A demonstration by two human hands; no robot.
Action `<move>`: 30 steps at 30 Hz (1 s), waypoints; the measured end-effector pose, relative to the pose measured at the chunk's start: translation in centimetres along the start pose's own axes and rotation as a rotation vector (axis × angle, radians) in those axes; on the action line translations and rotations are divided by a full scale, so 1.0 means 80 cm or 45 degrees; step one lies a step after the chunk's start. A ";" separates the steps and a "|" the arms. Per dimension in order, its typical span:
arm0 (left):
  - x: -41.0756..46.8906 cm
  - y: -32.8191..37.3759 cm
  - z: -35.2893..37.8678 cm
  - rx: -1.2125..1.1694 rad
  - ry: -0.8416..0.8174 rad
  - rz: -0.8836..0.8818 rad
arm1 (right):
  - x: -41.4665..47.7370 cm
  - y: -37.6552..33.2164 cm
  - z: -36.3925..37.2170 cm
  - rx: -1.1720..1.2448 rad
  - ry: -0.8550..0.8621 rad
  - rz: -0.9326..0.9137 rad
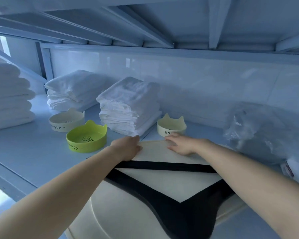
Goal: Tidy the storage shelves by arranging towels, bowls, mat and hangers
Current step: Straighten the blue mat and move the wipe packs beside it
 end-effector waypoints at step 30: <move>0.072 0.054 -0.002 0.130 -0.161 0.481 | -0.087 0.083 -0.003 0.037 0.157 0.508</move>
Point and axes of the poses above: each hand's wrist, its own x-axis towards the middle knuckle, its own z-axis out of the palm, y = z × x, the point moved 7 cm from there along x, towards the middle knuckle, and after that the axes turned 7 degrees about -y, right-handed, at the moved point
